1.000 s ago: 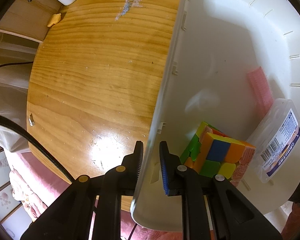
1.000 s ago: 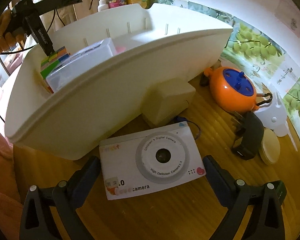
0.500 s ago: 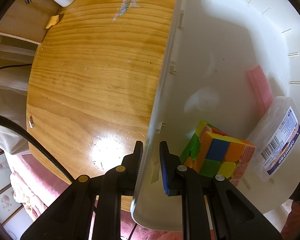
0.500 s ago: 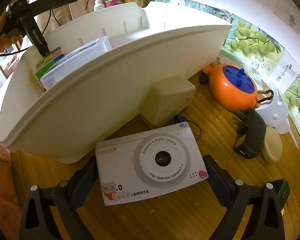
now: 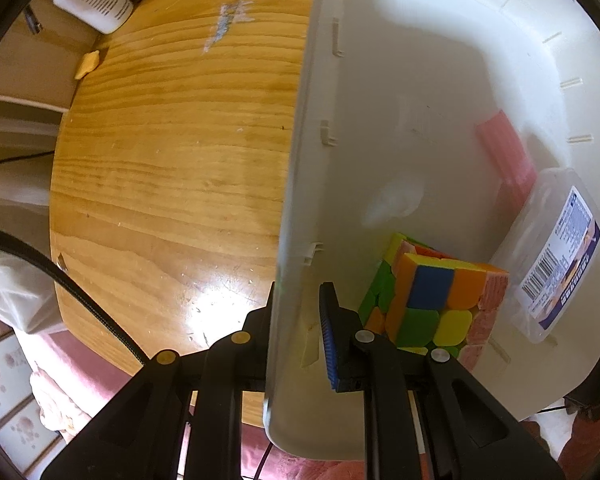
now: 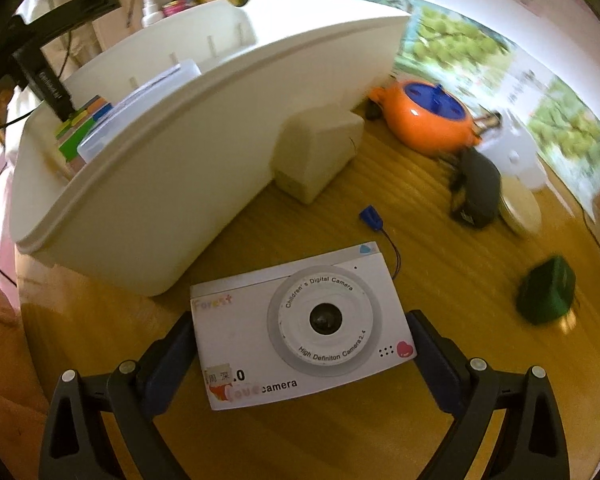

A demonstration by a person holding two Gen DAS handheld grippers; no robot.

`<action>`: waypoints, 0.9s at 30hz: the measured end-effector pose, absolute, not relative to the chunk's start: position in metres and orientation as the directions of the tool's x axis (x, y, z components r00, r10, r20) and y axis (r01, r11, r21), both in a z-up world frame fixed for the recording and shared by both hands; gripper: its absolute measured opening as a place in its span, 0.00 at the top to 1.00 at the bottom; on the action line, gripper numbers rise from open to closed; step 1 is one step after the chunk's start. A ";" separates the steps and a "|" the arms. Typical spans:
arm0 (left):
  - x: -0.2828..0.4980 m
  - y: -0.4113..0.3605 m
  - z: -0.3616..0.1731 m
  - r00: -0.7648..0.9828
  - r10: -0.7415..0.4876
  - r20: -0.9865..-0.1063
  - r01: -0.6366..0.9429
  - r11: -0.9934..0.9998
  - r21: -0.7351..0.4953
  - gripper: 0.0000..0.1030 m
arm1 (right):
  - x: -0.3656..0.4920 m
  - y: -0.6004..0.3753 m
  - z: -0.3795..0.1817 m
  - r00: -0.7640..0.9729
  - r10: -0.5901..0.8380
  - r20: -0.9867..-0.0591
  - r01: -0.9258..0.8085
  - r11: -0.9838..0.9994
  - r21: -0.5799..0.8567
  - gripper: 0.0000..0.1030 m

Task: Organize rigid objects
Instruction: 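Lift the white lens-faced toy off the table with the right tool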

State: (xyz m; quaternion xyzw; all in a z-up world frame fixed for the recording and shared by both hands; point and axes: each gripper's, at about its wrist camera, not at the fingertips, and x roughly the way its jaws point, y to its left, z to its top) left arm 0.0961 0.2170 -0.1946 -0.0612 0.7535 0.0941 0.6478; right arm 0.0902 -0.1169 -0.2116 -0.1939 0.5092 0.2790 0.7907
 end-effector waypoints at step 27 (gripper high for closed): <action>0.092 0.194 -0.185 -0.120 0.027 -0.992 0.011 1.000 0.026 0.82 | 0.030 -0.145 -0.158 0.546 0.070 -0.835 -0.152 0.988 -0.017 0.43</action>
